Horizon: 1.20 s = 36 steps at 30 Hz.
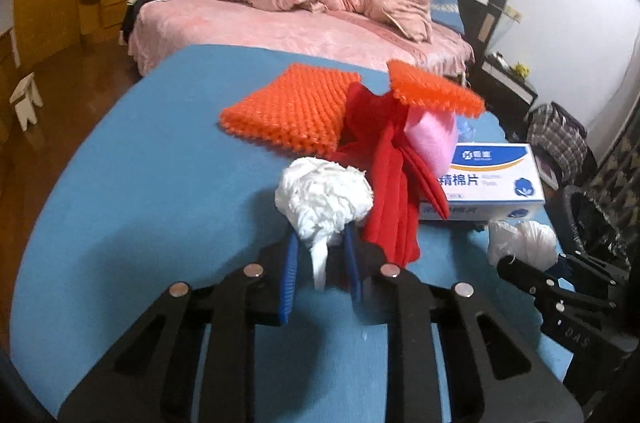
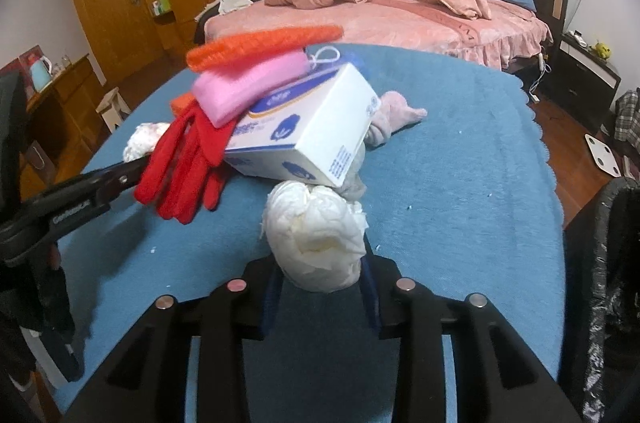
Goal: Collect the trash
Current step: 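Carry both tissue balls over the black bin and open both tools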
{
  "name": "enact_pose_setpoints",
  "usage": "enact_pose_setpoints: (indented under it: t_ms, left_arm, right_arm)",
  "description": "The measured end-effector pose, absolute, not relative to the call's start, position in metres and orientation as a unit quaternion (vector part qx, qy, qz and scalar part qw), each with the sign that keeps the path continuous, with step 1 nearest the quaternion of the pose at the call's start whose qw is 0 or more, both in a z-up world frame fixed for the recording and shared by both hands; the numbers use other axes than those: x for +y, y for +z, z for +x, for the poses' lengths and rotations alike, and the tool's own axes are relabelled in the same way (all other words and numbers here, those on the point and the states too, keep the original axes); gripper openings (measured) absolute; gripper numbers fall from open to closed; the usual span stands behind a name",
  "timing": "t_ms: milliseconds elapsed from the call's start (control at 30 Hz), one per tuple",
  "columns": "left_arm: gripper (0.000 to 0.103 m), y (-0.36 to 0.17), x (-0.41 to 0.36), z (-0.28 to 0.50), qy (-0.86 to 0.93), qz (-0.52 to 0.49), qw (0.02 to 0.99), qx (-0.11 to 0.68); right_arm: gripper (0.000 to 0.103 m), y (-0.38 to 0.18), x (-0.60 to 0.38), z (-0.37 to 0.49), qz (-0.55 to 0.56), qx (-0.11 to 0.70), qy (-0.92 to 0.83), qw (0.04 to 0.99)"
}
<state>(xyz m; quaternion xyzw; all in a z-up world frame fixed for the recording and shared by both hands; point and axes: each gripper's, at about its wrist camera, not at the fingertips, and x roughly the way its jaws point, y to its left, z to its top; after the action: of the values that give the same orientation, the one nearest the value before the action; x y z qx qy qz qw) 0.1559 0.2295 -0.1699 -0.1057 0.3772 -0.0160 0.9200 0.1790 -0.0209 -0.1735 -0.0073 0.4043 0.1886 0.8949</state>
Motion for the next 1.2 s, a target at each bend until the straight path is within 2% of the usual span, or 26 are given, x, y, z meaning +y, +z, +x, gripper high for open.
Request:
enact_pose_setpoints:
  t_ms: [267, 467, 1100, 1167, 1200]
  left_arm:
    - [0.021, -0.149, 0.234, 0.110, 0.025, -0.105, 0.930, 0.351]
    - [0.021, -0.134, 0.193, 0.093, -0.024, -0.076, 0.934, 0.348]
    - [0.021, -0.126, -0.074, 0.132, -0.300, -0.022, 0.887, 0.350]
    - [0.024, -0.126, -0.097, 0.134, -0.329, -0.022, 0.875, 0.354]
    - [0.033, -0.126, -0.109, 0.134, -0.339, -0.018, 0.871, 0.355]
  right_arm:
    - [0.034, -0.162, -0.034, 0.171, 0.003, 0.394, 0.189, 0.900]
    - [0.034, -0.149, -0.062, 0.155, 0.013, 0.379, 0.173, 0.909]
    - [0.034, -0.130, -0.314, 0.117, 0.084, 0.349, -0.086, 0.930]
    - [0.039, -0.132, -0.338, 0.113, 0.094, 0.346, -0.117, 0.926]
    - [0.044, -0.133, -0.348, 0.111, 0.097, 0.346, -0.129, 0.924]
